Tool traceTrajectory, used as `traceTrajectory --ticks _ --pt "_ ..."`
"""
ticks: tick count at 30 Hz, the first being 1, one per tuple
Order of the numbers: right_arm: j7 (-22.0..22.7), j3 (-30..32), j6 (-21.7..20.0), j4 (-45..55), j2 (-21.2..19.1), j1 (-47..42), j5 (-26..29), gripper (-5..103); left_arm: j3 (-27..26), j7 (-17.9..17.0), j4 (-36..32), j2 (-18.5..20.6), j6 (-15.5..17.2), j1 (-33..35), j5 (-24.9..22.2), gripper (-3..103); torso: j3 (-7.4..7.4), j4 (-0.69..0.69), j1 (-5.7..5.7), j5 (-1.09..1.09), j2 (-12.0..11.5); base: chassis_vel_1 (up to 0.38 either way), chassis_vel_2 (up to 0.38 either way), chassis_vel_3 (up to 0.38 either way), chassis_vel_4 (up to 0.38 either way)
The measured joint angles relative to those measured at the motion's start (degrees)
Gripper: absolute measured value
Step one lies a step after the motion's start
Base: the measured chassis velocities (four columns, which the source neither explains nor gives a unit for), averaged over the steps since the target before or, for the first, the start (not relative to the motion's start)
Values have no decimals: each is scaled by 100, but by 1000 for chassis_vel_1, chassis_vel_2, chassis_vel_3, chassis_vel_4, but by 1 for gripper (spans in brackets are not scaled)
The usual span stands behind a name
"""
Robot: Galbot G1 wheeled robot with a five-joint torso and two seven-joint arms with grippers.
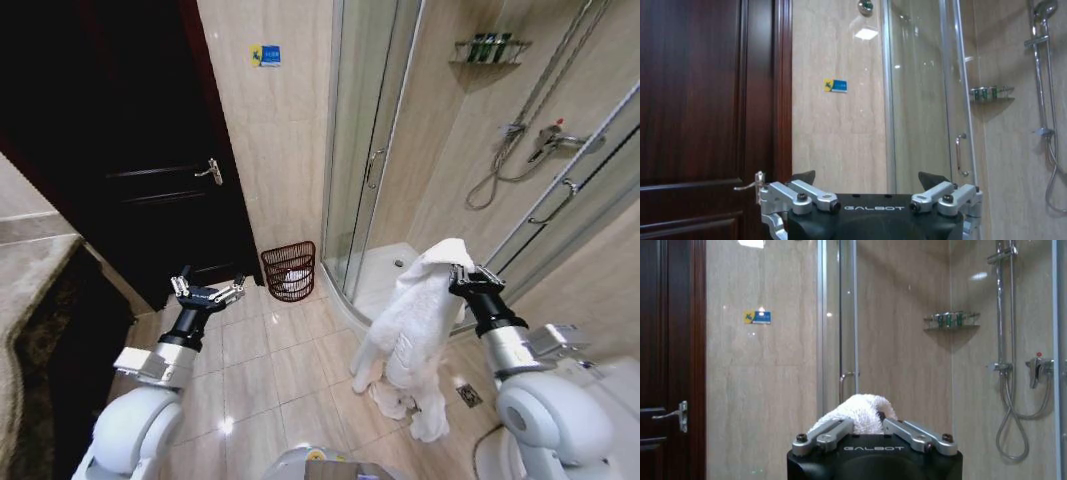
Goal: Discard the used towel into the hamper.
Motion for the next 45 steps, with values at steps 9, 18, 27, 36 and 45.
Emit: traceTrajectory --ticks 9,18,27,36,45 --pt "-29 -36 2 0 35 41 -26 3 -19 5 -11 3 10 7 0 100 0 1 1 0 0 37 45 -40 -29" --pt "-61 -31 16 0 62 25 -56 3 63 15 -38 -19 178 -9 0 100 0 0 0 0 0 50 47 -59 -45" --pt "-85 -29 36 -1 79 27 -74 3 95 22 -27 -21 180 -15 17 100 0 1 1 1 0 75 84 -23 -29" --pt "-98 -30 49 -11 81 38 -93 3 92 22 -15 -24 150 -13 36 100 0 3 0 -1 0 107 100 -8 -2" --pt "-98 -8 57 -12 61 36 -94 3 163 17 -14 -64 150 -1 119 100 0 0 0 1 0 52 49 -64 -48"
